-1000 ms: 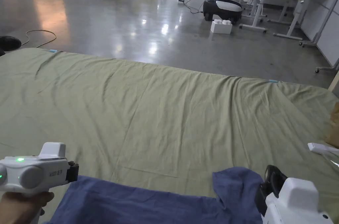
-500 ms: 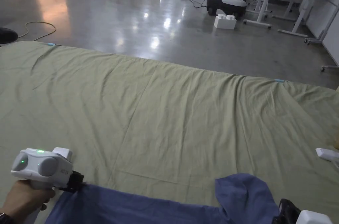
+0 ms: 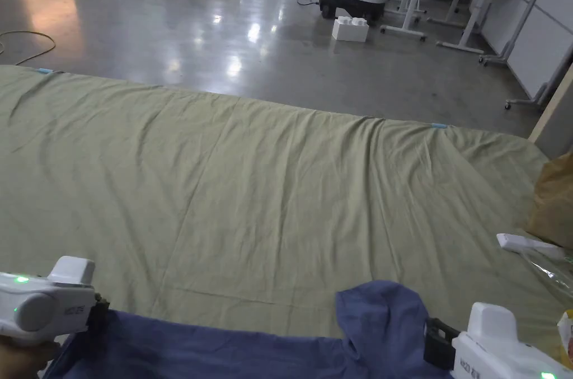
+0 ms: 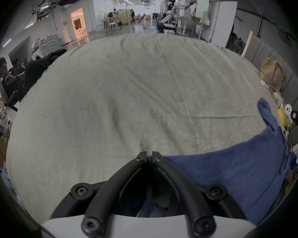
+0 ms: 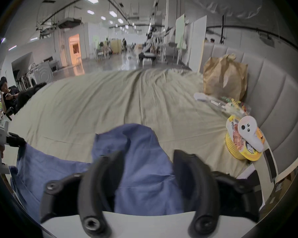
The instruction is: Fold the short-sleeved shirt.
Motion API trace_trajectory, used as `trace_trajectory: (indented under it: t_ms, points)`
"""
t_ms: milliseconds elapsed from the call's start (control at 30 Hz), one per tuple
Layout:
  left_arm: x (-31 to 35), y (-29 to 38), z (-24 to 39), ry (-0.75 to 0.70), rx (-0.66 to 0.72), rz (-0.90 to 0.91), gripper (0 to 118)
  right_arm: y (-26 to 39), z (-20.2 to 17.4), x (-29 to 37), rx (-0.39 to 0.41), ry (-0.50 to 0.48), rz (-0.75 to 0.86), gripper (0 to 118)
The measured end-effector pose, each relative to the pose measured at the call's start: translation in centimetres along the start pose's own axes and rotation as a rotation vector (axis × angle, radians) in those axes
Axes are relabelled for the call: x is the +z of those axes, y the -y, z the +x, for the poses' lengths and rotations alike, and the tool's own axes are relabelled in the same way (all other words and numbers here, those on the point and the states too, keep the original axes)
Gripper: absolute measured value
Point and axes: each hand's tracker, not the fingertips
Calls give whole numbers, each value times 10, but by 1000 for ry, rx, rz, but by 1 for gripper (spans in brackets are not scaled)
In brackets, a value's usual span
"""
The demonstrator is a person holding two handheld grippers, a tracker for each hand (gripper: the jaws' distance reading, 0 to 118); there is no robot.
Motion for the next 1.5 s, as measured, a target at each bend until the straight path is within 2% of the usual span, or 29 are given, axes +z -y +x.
trace_trajectory:
  t_ms: [167,300,333,367,433,500,533,600,800,900,1033,1300,1500]
  points:
    - [40,7,11,11,19,67,4,-12,18,-72,13,-38,-206,72]
    - [54,11,11,6,25,114,5,-5,20,-115,-7,-66,-387,71]
    - [56,12,10,3,31,121,4,-2,19,-120,-10,-81,-404,60]
    - [58,14,11,1,33,126,4,2,17,-123,-15,-102,-418,44]
    - [60,15,10,-6,24,129,4,0,13,-117,19,-83,-363,30]
    - [62,18,10,-14,10,138,5,0,12,-119,22,-126,-368,3]
    - [63,19,10,-14,10,143,5,1,14,-118,2,-127,-367,3]
    - [67,18,7,-8,22,153,4,1,14,-107,12,-118,-340,3]
    - [96,15,4,6,17,208,4,-9,16,-27,5,-135,-152,2]
    - [115,20,-1,19,38,238,4,-11,25,11,39,-134,-118,2]
    - [144,41,-6,17,36,283,4,-1,29,64,126,-105,-49,2]
    - [186,101,-22,46,54,292,4,60,37,132,175,-92,-90,2]
    - [182,160,-23,32,33,151,4,123,36,141,189,-79,-208,2]
